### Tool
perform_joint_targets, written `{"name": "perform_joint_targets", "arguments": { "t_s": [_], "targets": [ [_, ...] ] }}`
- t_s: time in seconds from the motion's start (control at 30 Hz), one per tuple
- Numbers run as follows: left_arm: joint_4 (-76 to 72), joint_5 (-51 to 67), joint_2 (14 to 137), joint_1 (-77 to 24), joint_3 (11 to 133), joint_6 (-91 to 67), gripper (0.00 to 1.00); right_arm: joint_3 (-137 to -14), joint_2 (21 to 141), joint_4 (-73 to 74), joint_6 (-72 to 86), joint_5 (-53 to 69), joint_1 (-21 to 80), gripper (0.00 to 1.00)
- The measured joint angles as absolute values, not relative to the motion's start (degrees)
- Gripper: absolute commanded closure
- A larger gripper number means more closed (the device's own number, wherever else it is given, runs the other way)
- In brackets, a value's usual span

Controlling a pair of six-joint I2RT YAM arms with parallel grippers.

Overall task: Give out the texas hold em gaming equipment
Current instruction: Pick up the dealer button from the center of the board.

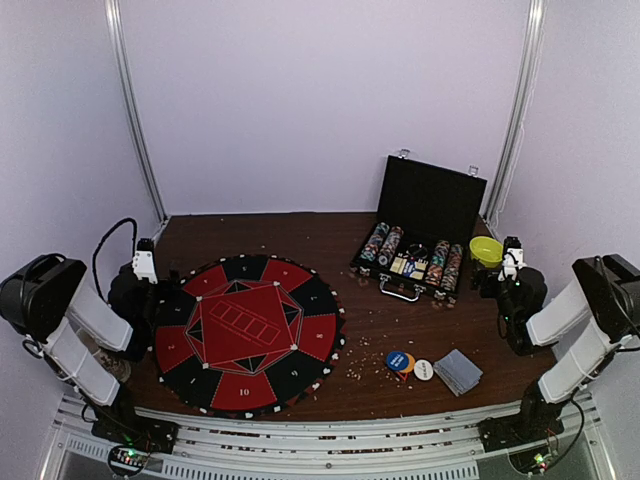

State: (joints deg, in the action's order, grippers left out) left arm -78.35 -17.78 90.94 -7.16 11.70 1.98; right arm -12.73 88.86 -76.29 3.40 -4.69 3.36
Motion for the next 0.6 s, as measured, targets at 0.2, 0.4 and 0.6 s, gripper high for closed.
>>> {"name": "perform_joint_targets", "arguments": {
  "t_s": [0.2, 0.4, 0.6],
  "targets": [
    [-67.6, -15.5, 81.7, -7.1, 13.8, 2.9, 0.02, -12.7, 88.9, -76.3, 3.4, -4.7, 3.4, 0.00],
    [-56.3, -12.2, 68.5, -7.2, 22.0, 3.1, 0.02, -13.9, 87.1, -71.6, 3.4, -4.3, 3.3, 0.00],
    [-42.8, -5.7, 63.5, -7.9, 32.2, 1.3, 0.02, -34.5, 76.2, -40.7, 1.5, 4.4, 3.5, 0.00]
  ]
}}
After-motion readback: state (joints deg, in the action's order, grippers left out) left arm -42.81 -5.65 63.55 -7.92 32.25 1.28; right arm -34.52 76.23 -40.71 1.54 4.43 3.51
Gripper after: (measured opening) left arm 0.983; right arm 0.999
